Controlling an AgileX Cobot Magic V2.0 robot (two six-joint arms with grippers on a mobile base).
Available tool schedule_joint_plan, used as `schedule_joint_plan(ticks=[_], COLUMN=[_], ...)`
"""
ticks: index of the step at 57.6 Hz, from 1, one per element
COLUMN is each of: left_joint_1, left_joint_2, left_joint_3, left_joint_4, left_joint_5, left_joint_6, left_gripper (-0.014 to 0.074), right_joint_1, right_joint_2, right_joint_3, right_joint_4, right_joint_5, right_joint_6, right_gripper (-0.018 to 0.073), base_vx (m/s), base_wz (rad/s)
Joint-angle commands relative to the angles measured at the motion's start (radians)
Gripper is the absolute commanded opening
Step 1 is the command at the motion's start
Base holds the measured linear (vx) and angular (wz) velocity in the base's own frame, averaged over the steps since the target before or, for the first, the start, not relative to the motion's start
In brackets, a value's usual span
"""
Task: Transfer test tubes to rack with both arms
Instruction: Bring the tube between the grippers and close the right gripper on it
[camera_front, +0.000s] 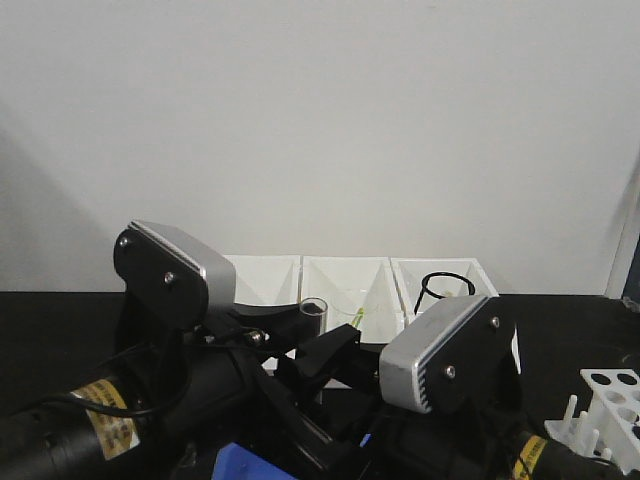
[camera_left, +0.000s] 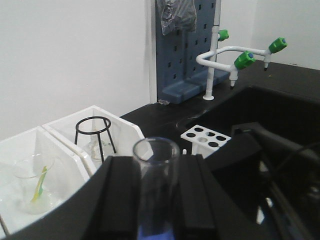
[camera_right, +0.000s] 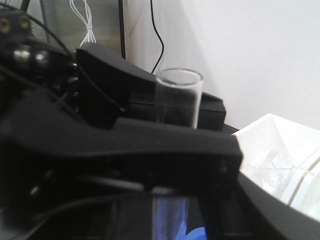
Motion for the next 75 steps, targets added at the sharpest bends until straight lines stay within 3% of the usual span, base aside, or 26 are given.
schedule_joint_plan(ticks=[1, 25, 47, 63, 71, 75], left_joint_1=[-0.02, -0.027, -0.027, -0.027, -0.027, -0.027], left_joint_2=[-0.024, -0.024, -0.024, -0.024, -0.024, -0.024], left_joint_3=[-0.036, -0.036, -0.036, -0.036, -0.036, -0.036], left_joint_4=[-0.002, -0.002, -0.002, 0.0, 0.019, 0.028], left_joint_5=[-0.08, -0.062, -0.059, -0.063, -0.064, -0.064], left_joint_6=[-0.013, -0.022, -0.022, -0.021, -0.021, -0.021], left_gripper=[-0.0021, -0.0021, -0.0021, 0.0001, 0.008, 0.0176], right_joint_1=[0.001, 0.001, 0.001, 0.001, 0.001, 0.001], right_joint_2=[-0.021, -0.021, -0.021, -0.021, -0.021, -0.021], right_joint_3=[-0.031, -0.031, -0.031, -0.031, -0.031, -0.031], right_joint_4=[-0.001, -0.001, 0.003, 0.003, 0.003, 0.003], right_joint_5=[-0.093, -0.093, -0.093, -0.093, -0.093, -0.093], right_joint_6=[-0.003, -0.003, -0.004, -0.005, -0.005, -0.005], right_gripper=[0.0404, 0.037, -0.0014, -0.001, -0.001, -0.0009], base_vx=[0.0, 0.0, 0.0, 0.0, 0.0, 0.0], base_wz=[0.0, 0.0, 0.0, 0.0, 0.0, 0.0])
